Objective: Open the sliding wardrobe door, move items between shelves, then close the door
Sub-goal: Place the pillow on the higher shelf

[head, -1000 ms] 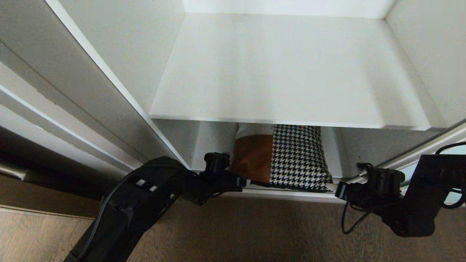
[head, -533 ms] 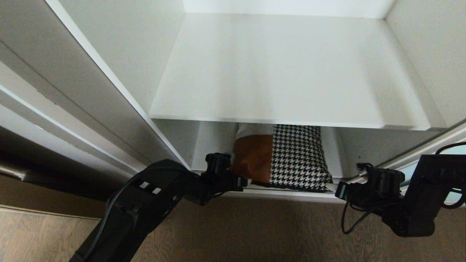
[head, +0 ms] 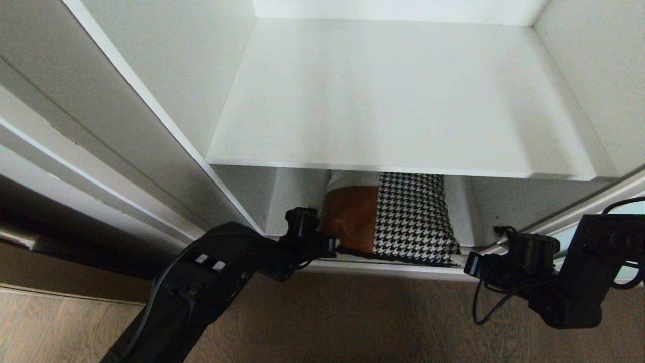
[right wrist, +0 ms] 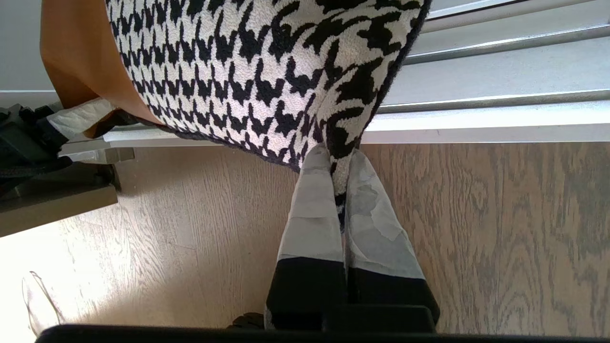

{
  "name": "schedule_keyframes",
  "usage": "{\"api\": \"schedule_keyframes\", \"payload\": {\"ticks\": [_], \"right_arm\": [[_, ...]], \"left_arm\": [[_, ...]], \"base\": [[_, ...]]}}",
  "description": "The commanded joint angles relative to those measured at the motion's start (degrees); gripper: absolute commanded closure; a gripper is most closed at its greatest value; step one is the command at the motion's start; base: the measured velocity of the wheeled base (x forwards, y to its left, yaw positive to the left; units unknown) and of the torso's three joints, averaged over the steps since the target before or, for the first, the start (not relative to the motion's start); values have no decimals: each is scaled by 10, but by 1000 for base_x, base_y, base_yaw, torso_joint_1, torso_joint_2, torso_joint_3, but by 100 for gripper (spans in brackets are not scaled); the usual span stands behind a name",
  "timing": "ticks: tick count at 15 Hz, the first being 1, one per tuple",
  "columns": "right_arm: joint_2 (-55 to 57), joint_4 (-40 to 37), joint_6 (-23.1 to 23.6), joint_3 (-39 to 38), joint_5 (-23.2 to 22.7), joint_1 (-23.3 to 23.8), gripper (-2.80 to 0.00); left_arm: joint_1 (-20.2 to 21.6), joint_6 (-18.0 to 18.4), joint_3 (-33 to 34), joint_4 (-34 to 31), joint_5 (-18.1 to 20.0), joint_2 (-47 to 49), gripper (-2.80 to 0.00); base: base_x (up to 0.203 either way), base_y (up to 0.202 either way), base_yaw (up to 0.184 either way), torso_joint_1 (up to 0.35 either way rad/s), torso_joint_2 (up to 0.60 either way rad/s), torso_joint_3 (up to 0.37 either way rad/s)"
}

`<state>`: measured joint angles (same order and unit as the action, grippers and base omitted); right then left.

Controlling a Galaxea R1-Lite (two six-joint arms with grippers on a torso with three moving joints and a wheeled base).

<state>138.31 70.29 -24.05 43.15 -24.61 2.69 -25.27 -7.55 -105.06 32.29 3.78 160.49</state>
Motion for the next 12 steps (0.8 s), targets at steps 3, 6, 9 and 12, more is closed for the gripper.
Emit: {"api": "schedule_keyframes", "payload": {"ticks": [3, 6, 9, 12], "right_arm": [[1, 4, -1, 0, -2, 0, 0], [1, 4, -1, -1, -2, 0, 0], [-3, 5, 0, -5, -2, 0, 0], [-30, 33, 0, -40, -18, 0, 0]], "left_arm": [[0, -18, -17, -5, -3, 2, 0], [0, -40, -15, -10, -18, -3, 0], [-1, -43, 28, -11, -17, -26, 0], [-11, -41, 154, -4, -11, -98, 0]], "base": [[0, 0, 0, 0, 0, 0], [0, 0, 0, 0, 0, 0], [0, 0, 0, 0, 0, 0], [0, 0, 0, 0, 0, 0]]}}
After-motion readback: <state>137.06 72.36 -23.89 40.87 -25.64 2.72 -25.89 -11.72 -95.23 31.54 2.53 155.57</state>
